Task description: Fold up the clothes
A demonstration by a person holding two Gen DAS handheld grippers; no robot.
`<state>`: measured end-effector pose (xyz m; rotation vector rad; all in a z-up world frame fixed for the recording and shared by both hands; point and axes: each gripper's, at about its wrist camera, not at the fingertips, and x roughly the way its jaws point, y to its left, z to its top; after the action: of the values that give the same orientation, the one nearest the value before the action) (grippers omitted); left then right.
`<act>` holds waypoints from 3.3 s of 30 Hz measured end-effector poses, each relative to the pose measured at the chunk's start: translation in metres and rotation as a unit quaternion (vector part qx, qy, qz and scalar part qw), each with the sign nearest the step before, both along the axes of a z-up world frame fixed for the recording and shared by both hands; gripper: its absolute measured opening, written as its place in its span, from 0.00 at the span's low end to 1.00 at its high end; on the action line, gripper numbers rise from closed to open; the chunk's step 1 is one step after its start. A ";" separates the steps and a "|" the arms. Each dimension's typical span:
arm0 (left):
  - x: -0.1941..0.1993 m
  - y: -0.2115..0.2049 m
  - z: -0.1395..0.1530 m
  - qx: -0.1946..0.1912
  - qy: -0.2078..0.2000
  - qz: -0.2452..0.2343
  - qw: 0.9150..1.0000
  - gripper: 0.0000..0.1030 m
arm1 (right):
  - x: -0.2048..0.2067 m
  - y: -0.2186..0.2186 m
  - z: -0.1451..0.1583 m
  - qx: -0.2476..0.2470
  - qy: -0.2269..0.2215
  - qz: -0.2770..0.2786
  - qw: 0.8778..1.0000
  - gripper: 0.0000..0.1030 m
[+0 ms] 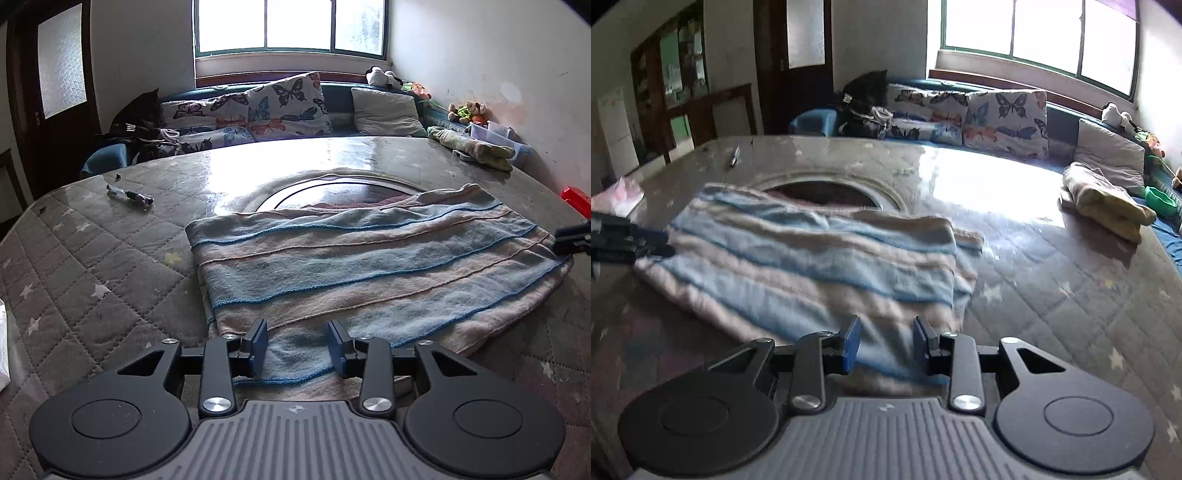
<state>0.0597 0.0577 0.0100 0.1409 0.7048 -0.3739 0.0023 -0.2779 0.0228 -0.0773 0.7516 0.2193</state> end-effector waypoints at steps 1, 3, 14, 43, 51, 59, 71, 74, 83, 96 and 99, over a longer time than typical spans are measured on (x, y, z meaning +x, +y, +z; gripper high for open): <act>-0.001 0.001 0.000 0.001 -0.001 0.003 1.000 0.38 | 0.006 -0.002 -0.005 -0.001 0.007 -0.003 1.000 0.30; -0.003 0.004 0.000 0.002 -0.002 0.009 1.000 0.38 | 0.015 -0.006 -0.015 -0.005 0.023 -0.013 1.000 0.29; 0.002 0.032 0.006 -0.036 0.010 0.080 0.996 0.42 | 0.057 -0.002 -0.010 0.003 0.003 -0.013 1.000 0.28; 0.002 0.035 0.002 -0.090 0.081 0.121 0.985 0.55 | 0.119 0.034 -0.008 0.008 0.003 0.021 1.000 0.30; -0.001 0.041 0.006 -0.140 0.100 0.127 0.977 0.17 | 0.102 0.089 0.012 0.034 0.017 0.105 0.994 0.30; -0.020 0.016 0.048 -0.177 0.033 0.100 0.979 0.15 | 0.108 0.148 0.041 0.081 0.034 0.170 0.982 0.36; -0.028 -0.025 0.046 -0.196 0.004 0.104 0.975 0.15 | 0.133 0.253 0.032 -0.059 0.097 0.286 0.952 0.51; -0.034 -0.035 0.041 -0.187 -0.008 0.111 0.976 0.15 | 0.137 0.278 0.025 -0.105 0.114 0.312 0.937 0.51; -0.036 -0.062 0.029 -0.168 -0.006 0.099 0.981 0.15 | 0.127 0.289 0.005 -0.205 0.122 0.315 0.919 0.49; -0.042 -0.083 0.019 -0.137 -0.015 0.101 0.985 0.15 | 0.118 0.279 0.002 -0.230 0.126 0.321 0.910 0.44; -0.045 -0.087 0.017 -0.130 -0.018 0.097 0.987 0.15 | 0.116 0.267 0.004 -0.208 0.111 0.309 0.921 0.32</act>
<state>0.0148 -0.0289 0.0273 -0.1660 0.6212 -0.2729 0.1181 -0.0112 0.0267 -0.7119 0.9778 0.6763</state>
